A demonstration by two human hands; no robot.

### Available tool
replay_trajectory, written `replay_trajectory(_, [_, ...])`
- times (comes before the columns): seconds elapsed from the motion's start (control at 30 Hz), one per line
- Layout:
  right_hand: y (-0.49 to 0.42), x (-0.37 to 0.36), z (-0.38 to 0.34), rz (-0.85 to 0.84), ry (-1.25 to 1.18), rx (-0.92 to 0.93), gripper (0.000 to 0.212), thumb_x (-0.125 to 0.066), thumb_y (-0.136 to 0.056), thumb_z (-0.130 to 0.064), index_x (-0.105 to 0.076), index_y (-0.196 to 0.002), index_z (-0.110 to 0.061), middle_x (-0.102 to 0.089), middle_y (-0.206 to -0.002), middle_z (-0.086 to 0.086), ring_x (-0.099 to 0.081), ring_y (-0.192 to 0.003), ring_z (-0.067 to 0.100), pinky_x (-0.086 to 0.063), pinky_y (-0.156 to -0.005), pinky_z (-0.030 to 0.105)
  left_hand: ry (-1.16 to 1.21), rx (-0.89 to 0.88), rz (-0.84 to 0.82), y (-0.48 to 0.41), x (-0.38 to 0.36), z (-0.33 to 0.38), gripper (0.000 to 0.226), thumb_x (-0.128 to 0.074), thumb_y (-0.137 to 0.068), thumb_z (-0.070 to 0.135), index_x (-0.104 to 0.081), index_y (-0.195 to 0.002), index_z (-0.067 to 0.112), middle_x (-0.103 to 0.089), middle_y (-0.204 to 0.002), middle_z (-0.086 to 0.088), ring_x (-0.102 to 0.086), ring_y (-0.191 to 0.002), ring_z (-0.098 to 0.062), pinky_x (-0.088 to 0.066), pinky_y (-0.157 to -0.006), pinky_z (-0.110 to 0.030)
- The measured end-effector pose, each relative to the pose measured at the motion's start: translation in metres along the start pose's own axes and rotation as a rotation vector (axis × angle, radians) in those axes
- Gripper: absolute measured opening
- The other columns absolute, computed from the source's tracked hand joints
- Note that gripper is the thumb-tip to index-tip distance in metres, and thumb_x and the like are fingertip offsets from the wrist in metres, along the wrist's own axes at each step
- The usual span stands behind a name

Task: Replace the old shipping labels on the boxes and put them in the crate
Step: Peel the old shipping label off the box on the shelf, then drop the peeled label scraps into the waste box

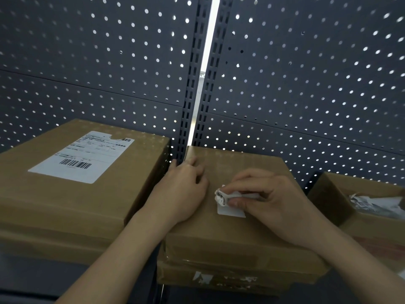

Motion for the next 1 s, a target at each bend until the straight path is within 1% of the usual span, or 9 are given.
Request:
replay_trajectory(0.13, [0.002, 0.004, -0.002, 0.074, -0.126, 0.047, 0.019, -0.073, -0.084, -0.017, -0.07, -0.091, -0.035, -0.066, -0.096, -0.012, -0.063, -0.096, 0.01, -0.049, -0.084, 0.021, -0.009, -0.004, -0.008, -0.001, -0.001, -0.001, 0.038, -0.037, -0.101, 0.033, -0.053, -0.132, 0.02, -0.021, -0.157, 0.013, -0.004, -0.148, -0.029, -0.027, -0.11, -0.042])
replay_trajectory(0.27, [0.009, 0.009, -0.006, 0.13, -0.176, 0.104, 0.019, -0.069, -0.085, -0.021, -0.065, -0.092, -0.038, -0.067, -0.094, -0.013, -0.065, -0.092, 0.01, -0.05, -0.077, 0.016, -0.011, 0.001, -0.021, 0.0, -0.001, 0.0, 0.038, -0.037, -0.102, 0.034, -0.053, -0.133, 0.018, -0.026, -0.154, 0.012, -0.006, -0.148, -0.029, -0.028, -0.11, -0.042])
replay_trajectory(0.37, [0.018, 0.035, -0.01, 0.348, -0.307, 0.154, 0.023, -0.069, -0.086, -0.019, -0.064, -0.09, -0.041, -0.068, -0.094, -0.013, -0.066, -0.087, 0.007, -0.052, -0.072, 0.018, -0.012, -0.003, -0.024, 0.001, 0.0, 0.001, 0.038, -0.037, -0.102, 0.035, -0.053, -0.133, 0.019, -0.026, -0.154, 0.014, -0.005, -0.148, -0.027, -0.025, -0.111, -0.04])
replay_trajectory(0.43, [0.023, 0.052, -0.012, 0.422, -0.34, 0.152, 0.022, -0.067, -0.087, -0.014, -0.064, -0.093, -0.035, -0.068, -0.094, -0.003, -0.068, -0.085, 0.016, -0.056, -0.07, 0.025, -0.028, -0.007, -0.022, 0.002, 0.002, 0.003, 0.038, -0.038, -0.102, 0.035, -0.053, -0.134, 0.021, -0.03, -0.153, 0.012, -0.009, -0.148, -0.026, -0.026, -0.11, -0.039])
replay_trajectory(0.57, [0.026, 0.055, 0.001, 0.378, -0.263, 0.072, 0.043, -0.07, -0.086, -0.014, -0.058, -0.116, -0.041, -0.057, -0.088, -0.001, -0.061, -0.076, 0.021, -0.052, -0.064, 0.025, -0.148, -0.033, 0.086, 0.002, 0.01, 0.009, 0.035, -0.047, -0.097, 0.038, -0.06, -0.126, 0.022, -0.044, -0.144, 0.006, -0.024, -0.142, -0.024, -0.035, -0.105, -0.041])
replay_trajectory(0.7, [0.03, 0.061, 0.027, 0.435, -0.146, -0.011, 0.02, -0.075, -0.083, -0.022, -0.073, -0.102, -0.028, -0.063, -0.093, -0.007, -0.062, -0.083, 0.014, -0.053, -0.07, 0.027, -0.229, -0.15, 0.193, -0.002, 0.021, 0.022, 0.028, -0.063, -0.086, 0.034, -0.068, -0.109, 0.019, -0.059, -0.122, 0.005, -0.055, -0.115, -0.022, -0.05, -0.09, -0.045])
replay_trajectory(0.87, [0.038, 0.075, 0.042, 0.56, 0.014, 0.006, 0.028, -0.069, -0.087, -0.024, -0.073, -0.113, -0.015, -0.068, -0.096, -0.005, -0.063, -0.086, 0.005, -0.045, -0.074, 0.013, -0.156, -0.335, 0.238, 0.007, 0.022, 0.072, 0.023, -0.054, -0.091, 0.031, -0.066, -0.11, 0.034, -0.066, -0.103, 0.01, -0.061, -0.096, -0.02, -0.052, -0.082, -0.043])
replay_trajectory(0.93, [0.046, 0.084, 0.045, 0.597, 0.119, 0.014, 0.029, -0.062, -0.093, -0.025, -0.07, -0.118, -0.014, -0.069, -0.095, -0.005, -0.062, -0.085, 0.0, -0.044, -0.076, 0.013, -0.173, -0.422, 0.24, 0.01, 0.012, 0.096, 0.024, -0.05, -0.093, 0.037, -0.067, -0.11, 0.033, -0.068, -0.098, 0.007, -0.062, -0.093, -0.018, -0.051, -0.079, -0.037])
replay_trajectory(1.0, [0.056, 0.095, 0.052, 0.639, 0.157, -0.035, 0.03, -0.059, -0.096, -0.024, -0.066, -0.125, -0.017, -0.069, -0.092, -0.007, -0.06, -0.081, -0.003, -0.043, -0.075, 0.014, -0.198, -0.455, 0.207, 0.007, -0.004, 0.114, 0.022, -0.049, -0.094, 0.038, -0.067, -0.105, 0.031, -0.068, -0.092, 0.008, -0.061, -0.089, -0.014, -0.045, -0.068, -0.02])
Point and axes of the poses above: each hand's wrist, its own y-axis away from the middle knuckle, its own x-axis out of the back of the hand, z = x × y, the point moved 6 cm from there along -y, towards the middle knuckle
